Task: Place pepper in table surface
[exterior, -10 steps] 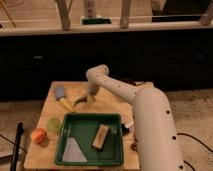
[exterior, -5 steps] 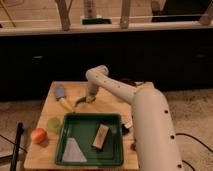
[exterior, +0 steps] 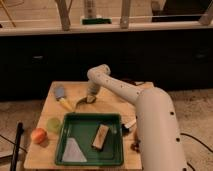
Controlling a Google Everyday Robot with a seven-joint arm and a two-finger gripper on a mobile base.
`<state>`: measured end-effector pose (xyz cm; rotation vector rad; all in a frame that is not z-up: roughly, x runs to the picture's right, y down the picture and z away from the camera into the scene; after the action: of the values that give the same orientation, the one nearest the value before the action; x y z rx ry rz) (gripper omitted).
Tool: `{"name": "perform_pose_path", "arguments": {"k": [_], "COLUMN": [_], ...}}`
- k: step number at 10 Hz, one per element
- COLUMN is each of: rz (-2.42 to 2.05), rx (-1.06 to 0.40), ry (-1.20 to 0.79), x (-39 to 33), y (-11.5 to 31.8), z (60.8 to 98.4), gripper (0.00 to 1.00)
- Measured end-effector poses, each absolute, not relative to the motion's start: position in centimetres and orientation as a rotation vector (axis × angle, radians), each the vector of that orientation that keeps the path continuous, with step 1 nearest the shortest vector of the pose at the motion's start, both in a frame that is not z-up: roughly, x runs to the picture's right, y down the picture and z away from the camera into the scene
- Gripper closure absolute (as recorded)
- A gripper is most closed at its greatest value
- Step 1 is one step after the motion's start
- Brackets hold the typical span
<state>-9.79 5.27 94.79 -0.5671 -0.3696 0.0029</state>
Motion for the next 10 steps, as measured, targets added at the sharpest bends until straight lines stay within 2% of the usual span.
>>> {"name": "perform_pose_path", "arguments": {"k": [4,10], "rz": [0.007,-0.063], "rx": [-0.528,-0.477], "ry": [-0.412,-0.453], "x": [-8.2,-7.5], "y": [2.3,-2.8], "z": [91.3,83.8], "gripper": [1.0,1.0]}}
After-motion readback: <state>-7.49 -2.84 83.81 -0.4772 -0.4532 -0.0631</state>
